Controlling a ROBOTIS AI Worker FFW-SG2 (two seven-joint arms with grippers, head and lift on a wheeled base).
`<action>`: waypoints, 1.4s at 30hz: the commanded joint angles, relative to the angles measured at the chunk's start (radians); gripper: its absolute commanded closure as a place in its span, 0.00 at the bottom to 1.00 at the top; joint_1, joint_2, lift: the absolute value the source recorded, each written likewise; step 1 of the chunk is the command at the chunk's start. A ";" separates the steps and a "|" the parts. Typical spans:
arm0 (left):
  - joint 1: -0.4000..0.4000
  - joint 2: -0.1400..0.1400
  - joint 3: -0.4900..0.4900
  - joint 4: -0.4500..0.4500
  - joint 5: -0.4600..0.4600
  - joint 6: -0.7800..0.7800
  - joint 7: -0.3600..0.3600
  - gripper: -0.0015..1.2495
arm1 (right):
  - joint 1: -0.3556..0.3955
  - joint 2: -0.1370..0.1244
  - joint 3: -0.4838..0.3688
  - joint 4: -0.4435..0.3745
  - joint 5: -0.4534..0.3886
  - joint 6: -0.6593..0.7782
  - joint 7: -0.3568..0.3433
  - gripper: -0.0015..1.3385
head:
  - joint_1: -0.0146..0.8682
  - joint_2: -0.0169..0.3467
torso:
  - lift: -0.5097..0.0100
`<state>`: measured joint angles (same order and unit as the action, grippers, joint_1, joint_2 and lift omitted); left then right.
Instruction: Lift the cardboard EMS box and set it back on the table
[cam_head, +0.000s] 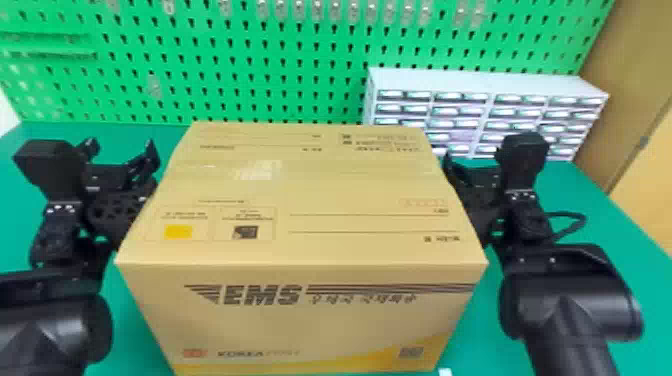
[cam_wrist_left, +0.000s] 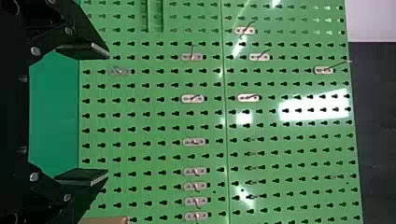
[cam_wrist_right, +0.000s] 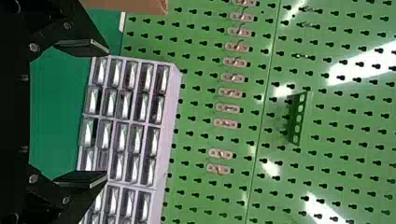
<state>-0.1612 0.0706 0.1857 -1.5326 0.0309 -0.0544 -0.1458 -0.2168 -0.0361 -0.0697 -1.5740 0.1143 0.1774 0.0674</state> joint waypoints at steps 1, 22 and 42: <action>0.000 0.000 0.009 0.000 0.001 -0.012 -0.006 0.29 | 0.002 -0.004 -0.009 -0.001 -0.002 -0.003 0.000 0.26 | 0.78 0.01 | 0.80; 0.023 0.000 0.121 -0.018 -0.006 -0.028 -0.052 0.29 | 0.033 -0.058 -0.144 -0.032 -0.004 -0.007 0.000 0.26 | 0.78 0.01 | 0.80; 0.026 0.000 0.133 -0.037 -0.008 -0.035 -0.060 0.29 | 0.056 -0.059 -0.217 -0.061 0.019 -0.007 0.000 0.26 | 0.78 0.01 | 0.80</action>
<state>-0.1334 0.0705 0.3185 -1.5686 0.0230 -0.0859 -0.2056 -0.1598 -0.0964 -0.2882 -1.6343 0.1319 0.1717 0.0674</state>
